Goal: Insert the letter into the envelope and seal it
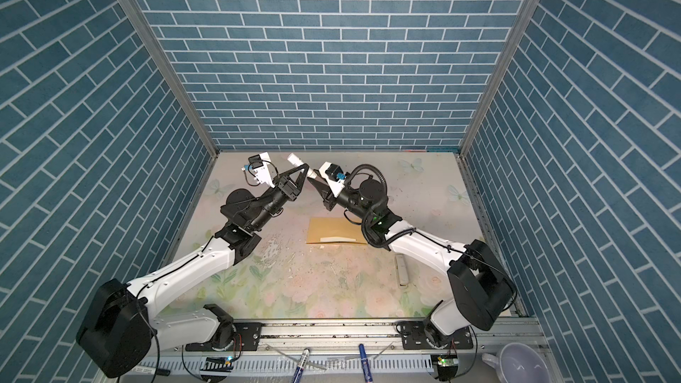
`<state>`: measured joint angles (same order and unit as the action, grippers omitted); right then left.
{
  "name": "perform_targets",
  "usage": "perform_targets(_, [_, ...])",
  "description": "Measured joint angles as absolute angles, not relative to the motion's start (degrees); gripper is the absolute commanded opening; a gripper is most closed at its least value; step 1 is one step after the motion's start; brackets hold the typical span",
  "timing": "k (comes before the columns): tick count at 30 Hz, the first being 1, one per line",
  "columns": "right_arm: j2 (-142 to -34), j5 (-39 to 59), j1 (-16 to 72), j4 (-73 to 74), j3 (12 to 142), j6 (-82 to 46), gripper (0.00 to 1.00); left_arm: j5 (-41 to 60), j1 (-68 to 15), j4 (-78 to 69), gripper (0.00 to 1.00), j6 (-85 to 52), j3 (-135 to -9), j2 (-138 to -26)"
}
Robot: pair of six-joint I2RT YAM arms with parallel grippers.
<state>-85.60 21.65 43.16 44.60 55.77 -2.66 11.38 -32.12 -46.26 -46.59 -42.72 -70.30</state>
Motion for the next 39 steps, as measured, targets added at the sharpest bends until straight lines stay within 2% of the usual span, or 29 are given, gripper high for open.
perform_targets(5, [-87.92, 41.52, 36.53, 46.44, 58.78, -23.16, 0.0, 14.92, -32.27, -48.64, 0.0, -43.4, -42.94, -70.52])
perform_targets(10, [-94.89, 55.9, 32.58, 56.93, 63.05, -43.11, 0.0, 16.36, -32.08, -50.65, 0.0, -42.44, -43.2, -71.44])
perform_targets(13, [-98.37, 60.47, 31.64, 62.54, 65.21, -51.81, 0.0, 16.67, -31.86, -51.31, 0.0, -42.22, -43.2, -71.75])
perform_targets(17, [-99.53, 62.37, 31.22, 65.28, 65.93, -56.64, 0.0, 16.8, -31.88, -51.33, 0.0, -42.3, -43.22, -71.75])
perform_targets(19, [-99.42, 62.26, 31.2, 64.75, 65.93, -56.49, 0.09, 16.58, -31.9, -51.07, 0.0, -42.72, -43.35, -71.75])
perform_targets(22, [-97.91, 61.01, 31.24, 59.37, 65.82, -52.18, 0.35, 15.42, -31.99, -49.89, 0.0, -44.25, -43.4, -71.75])
perform_targets(24, [-95.35, 56.75, 31.31, 53.54, 65.49, -47.18, 0.52, 14.74, -32.18, -48.77, 0.0, -45.01, -43.51, -71.68])
perform_targets(28, [-87.13, 44.49, 31.29, 45.98, 61.36, -32.38, 0.73, 13.98, -32.27, -46.57, 0.0, -46.57, -43.51, -71.79])
perform_targets(32, [-79.96, 30.92, 35.55, 45.23, 54.59, -14.46, 0.77, 13.1, -32.27, -45.74, 0.0, -48.14, -43.53, -71.9])
perform_targets(36, [-78.91, 20.67, 41.74, 45.74, 50.33, 1.74, 0.76, 12.88, -32.27, -45.43, 0.0, -49.12, -43.62, -72.03])
perform_targets(39, [-79.75, 15.16, 44.6, 45.95, 49.41, 10.72, 0.71, 12.84, -32.27, -45.23, 0.0, -49.52, -43.7, -72.05])
